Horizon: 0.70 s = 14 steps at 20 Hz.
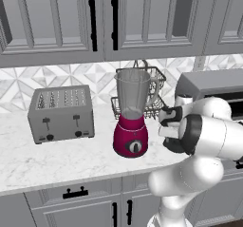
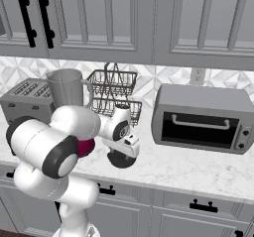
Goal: Close the lid blender by securely placing the lid on top.
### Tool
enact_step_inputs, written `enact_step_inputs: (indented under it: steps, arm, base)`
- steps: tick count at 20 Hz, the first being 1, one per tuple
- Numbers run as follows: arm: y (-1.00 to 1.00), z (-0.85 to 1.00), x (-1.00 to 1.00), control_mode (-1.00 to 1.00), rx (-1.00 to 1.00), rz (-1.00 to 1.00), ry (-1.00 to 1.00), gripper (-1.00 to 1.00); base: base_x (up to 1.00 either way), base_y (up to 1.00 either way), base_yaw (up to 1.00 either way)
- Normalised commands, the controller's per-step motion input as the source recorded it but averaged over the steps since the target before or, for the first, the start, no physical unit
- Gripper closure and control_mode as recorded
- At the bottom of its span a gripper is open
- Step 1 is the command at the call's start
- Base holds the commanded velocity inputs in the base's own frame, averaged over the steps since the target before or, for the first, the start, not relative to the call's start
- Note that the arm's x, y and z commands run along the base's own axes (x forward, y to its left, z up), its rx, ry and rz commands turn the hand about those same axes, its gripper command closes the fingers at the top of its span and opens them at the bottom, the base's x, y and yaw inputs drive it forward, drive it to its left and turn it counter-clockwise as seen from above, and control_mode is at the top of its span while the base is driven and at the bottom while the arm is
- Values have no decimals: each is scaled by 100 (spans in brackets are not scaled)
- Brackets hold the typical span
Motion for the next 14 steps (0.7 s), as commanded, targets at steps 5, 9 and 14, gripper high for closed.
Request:
enact_step_inputs:
  steps: [5, 9, 14]
  arm:
    - [0, -28, 21, -100, 0, 0, 0, 100]
    - [0, -17, 5, -100, 0, 0, 0, 100]
    - [0, 0, 0, -100, 2, 0, 0, 100]
  base:
    - [0, 0, 0]
    - [0, 0, 0]
    - [0, 0, 0]
